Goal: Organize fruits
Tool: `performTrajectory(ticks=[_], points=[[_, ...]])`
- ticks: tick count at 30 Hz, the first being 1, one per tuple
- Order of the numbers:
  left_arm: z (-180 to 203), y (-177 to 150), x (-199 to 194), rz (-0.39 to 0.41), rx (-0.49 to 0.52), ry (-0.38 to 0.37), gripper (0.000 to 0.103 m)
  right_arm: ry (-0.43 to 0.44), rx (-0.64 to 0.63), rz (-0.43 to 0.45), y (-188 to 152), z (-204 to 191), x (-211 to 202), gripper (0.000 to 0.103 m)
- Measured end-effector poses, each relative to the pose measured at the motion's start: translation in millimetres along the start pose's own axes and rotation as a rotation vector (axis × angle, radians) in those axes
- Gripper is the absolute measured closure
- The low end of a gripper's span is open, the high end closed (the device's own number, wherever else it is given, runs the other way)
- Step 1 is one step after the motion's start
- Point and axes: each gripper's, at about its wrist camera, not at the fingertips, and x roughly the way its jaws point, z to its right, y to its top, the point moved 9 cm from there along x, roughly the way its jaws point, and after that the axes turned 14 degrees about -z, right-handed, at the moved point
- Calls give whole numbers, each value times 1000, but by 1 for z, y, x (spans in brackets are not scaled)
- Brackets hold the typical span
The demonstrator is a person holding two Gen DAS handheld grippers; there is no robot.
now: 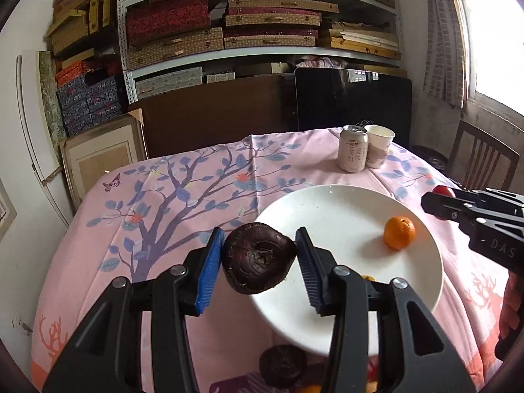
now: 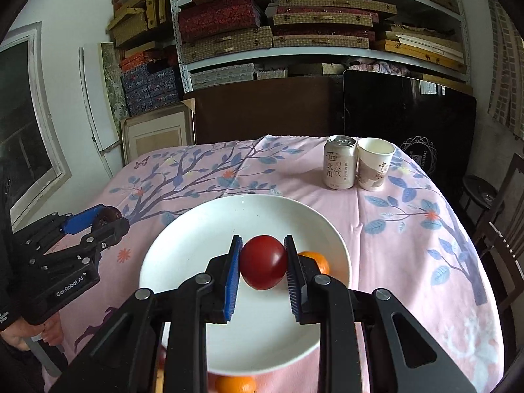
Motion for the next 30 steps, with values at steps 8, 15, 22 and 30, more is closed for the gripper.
performTrajectory(ticks=[8, 15, 22, 30], points=[[2, 13, 32, -11, -30, 1, 59, 1, 16, -46, 6, 9, 40, 77], [14, 8, 27, 10, -14, -46, 31, 18, -41, -12, 3, -1, 33, 21], [-5, 19, -1, 100, -99, -30, 4, -8, -53, 91, 8, -3, 7, 4], [-12, 15, 2, 54, -139, -40, 4, -22, -50, 88, 7, -3, -1, 4]])
